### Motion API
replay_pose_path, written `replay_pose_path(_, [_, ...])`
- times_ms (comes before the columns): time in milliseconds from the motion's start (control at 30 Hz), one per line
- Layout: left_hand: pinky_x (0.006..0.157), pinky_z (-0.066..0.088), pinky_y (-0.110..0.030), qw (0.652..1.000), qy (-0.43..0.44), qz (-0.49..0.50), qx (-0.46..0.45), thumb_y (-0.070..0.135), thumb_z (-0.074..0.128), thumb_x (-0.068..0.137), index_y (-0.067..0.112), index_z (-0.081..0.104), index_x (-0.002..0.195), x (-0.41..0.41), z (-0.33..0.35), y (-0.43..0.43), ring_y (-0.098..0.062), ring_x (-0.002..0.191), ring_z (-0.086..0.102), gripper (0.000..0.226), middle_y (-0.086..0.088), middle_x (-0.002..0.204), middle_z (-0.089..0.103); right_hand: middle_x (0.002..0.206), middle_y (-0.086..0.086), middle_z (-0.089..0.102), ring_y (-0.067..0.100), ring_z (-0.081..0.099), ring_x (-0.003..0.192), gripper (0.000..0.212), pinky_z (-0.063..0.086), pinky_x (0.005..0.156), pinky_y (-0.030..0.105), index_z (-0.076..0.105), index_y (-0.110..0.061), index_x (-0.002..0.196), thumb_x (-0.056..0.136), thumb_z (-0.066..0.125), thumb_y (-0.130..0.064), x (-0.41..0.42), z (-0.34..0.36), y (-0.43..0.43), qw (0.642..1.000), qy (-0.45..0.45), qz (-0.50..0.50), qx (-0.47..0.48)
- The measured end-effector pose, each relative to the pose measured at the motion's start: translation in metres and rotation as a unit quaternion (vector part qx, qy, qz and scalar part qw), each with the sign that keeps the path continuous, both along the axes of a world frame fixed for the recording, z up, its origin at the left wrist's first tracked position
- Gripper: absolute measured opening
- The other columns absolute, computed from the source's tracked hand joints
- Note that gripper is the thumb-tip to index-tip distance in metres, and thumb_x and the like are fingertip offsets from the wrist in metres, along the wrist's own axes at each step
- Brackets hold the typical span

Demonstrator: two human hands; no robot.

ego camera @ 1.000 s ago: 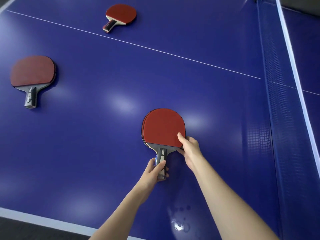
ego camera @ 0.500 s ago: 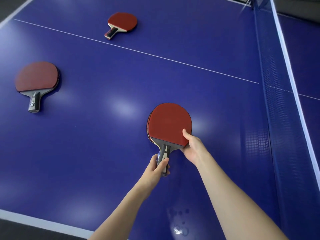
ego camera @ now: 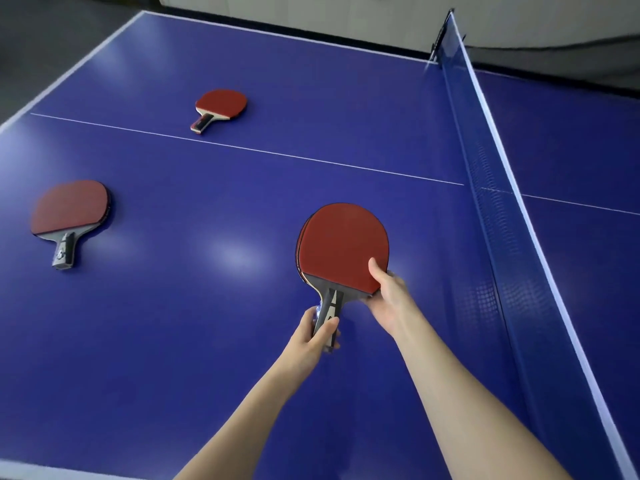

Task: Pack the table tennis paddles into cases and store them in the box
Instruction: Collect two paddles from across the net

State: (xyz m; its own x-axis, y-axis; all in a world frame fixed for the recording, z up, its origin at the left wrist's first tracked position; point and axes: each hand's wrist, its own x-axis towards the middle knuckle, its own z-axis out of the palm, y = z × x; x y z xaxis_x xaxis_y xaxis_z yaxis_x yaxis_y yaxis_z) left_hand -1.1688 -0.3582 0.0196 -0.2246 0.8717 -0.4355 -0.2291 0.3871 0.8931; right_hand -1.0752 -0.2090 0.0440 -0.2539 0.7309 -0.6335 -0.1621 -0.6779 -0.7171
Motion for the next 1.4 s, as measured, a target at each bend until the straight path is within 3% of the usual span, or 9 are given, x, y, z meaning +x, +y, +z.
replay_pose_path(100, [0.086, 0.051, -0.03, 1.0, 0.0, -0.025, 0.019, 0.034, 0.048, 0.098, 0.021, 0.05, 0.117, 0.011, 0.015, 0.008, -0.007, 0.077, 0.061, 0.023, 0.001, 0.089, 0.061, 0.111, 0.015, 0.068, 0.028, 0.067, 0.1, 0.033, 0.058, 0.069, 0.034, 0.059, -0.002, 0.117, 0.092, 0.06, -0.023, 0.019, 0.016, 0.004, 0.999, 0.01, -0.028, 0.025])
replay_pose_path(267, [0.08, 0.051, -0.023, 0.996, -0.001, -0.079, 0.047, 0.034, 0.047, 0.098, 0.014, 0.05, 0.114, 0.03, 0.035, 0.025, -0.006, 0.074, 0.061, 0.025, 0.001, 0.089, 0.06, 0.111, 0.015, 0.068, 0.029, 0.066, 0.103, 0.035, 0.057, 0.081, 0.038, 0.059, -0.004, 0.116, 0.09, 0.063, -0.027, 0.054, 0.039, 0.008, 0.995, 0.004, -0.083, 0.058])
replay_pose_path(400, [0.092, 0.046, -0.035, 0.989, -0.014, -0.134, 0.057, 0.037, 0.048, 0.097, 0.013, 0.051, 0.111, 0.053, 0.046, 0.038, -0.007, 0.074, 0.061, 0.028, 0.005, 0.083, 0.062, 0.102, 0.01, 0.073, 0.025, 0.069, 0.096, 0.025, 0.058, 0.072, 0.033, 0.064, -0.008, 0.105, 0.089, 0.063, -0.028, 0.091, 0.056, 0.006, 0.988, 0.013, -0.131, 0.083])
replay_pose_path(600, [0.094, 0.045, -0.035, 0.974, -0.009, -0.209, 0.083, 0.037, 0.047, 0.097, 0.011, 0.052, 0.111, 0.107, 0.07, 0.049, -0.008, 0.075, 0.061, 0.029, 0.006, 0.084, 0.062, 0.105, 0.01, 0.073, 0.026, 0.069, 0.099, 0.028, 0.057, 0.083, 0.039, 0.064, -0.007, 0.11, 0.09, 0.062, -0.026, 0.161, 0.084, -0.007, 0.97, 0.032, -0.207, 0.125])
replay_pose_path(800, [0.095, 0.044, -0.037, 0.956, -0.007, -0.275, 0.102, 0.038, 0.048, 0.097, 0.014, 0.051, 0.108, 0.185, 0.091, 0.038, -0.009, 0.074, 0.058, 0.027, 0.008, 0.082, 0.061, 0.103, 0.01, 0.072, 0.024, 0.07, 0.092, 0.023, 0.059, 0.066, 0.032, 0.063, -0.007, 0.105, 0.091, 0.061, -0.025, 0.246, 0.115, -0.043, 0.944, 0.012, -0.293, 0.149])
replay_pose_path(900, [0.091, 0.045, -0.032, 0.946, -0.009, -0.303, 0.115, 0.04, 0.049, 0.096, 0.02, 0.053, 0.103, 0.229, 0.099, 0.024, -0.008, 0.073, 0.059, 0.021, 0.009, 0.081, 0.061, 0.108, 0.012, 0.07, 0.026, 0.068, 0.099, 0.027, 0.058, 0.074, 0.034, 0.062, -0.007, 0.11, 0.092, 0.061, -0.026, 0.294, 0.126, -0.072, 0.934, 0.011, -0.321, 0.159])
replay_pose_path(1033, [0.081, 0.049, -0.023, 0.933, -0.018, -0.334, 0.129, 0.042, 0.05, 0.095, 0.019, 0.054, 0.108, 0.295, 0.107, -0.008, -0.006, 0.071, 0.061, 0.027, 0.009, 0.082, 0.063, 0.109, 0.012, 0.07, 0.027, 0.067, 0.099, 0.03, 0.056, 0.069, 0.032, 0.06, -0.007, 0.114, 0.092, 0.06, -0.028, 0.362, 0.138, -0.12, 0.921, 0.009, -0.35, 0.172])
replay_pose_path(1233, [0.081, 0.051, -0.027, 0.925, -0.043, -0.351, 0.141, 0.051, 0.055, 0.088, 0.021, 0.055, 0.109, 0.392, 0.115, -0.069, -0.008, 0.075, 0.064, 0.037, 0.005, 0.086, 0.065, 0.106, 0.008, 0.071, 0.026, 0.067, 0.099, 0.03, 0.057, 0.073, 0.034, 0.061, -0.012, 0.113, 0.09, 0.062, -0.03, 0.456, 0.152, -0.189, 0.905, -0.007, -0.386, 0.179])
replay_pose_path(1400, [0.066, 0.053, -0.018, 0.92, -0.06, -0.352, 0.159, 0.037, 0.053, 0.095, 0.015, 0.051, 0.111, 0.475, 0.124, -0.125, -0.006, 0.07, 0.064, 0.027, 0.002, 0.085, 0.063, 0.109, 0.008, 0.071, 0.026, 0.068, 0.099, 0.036, 0.058, 0.072, 0.035, 0.06, -0.012, 0.119, 0.089, 0.063, -0.033, 0.536, 0.159, -0.246, 0.896, -0.031, -0.4, 0.19])
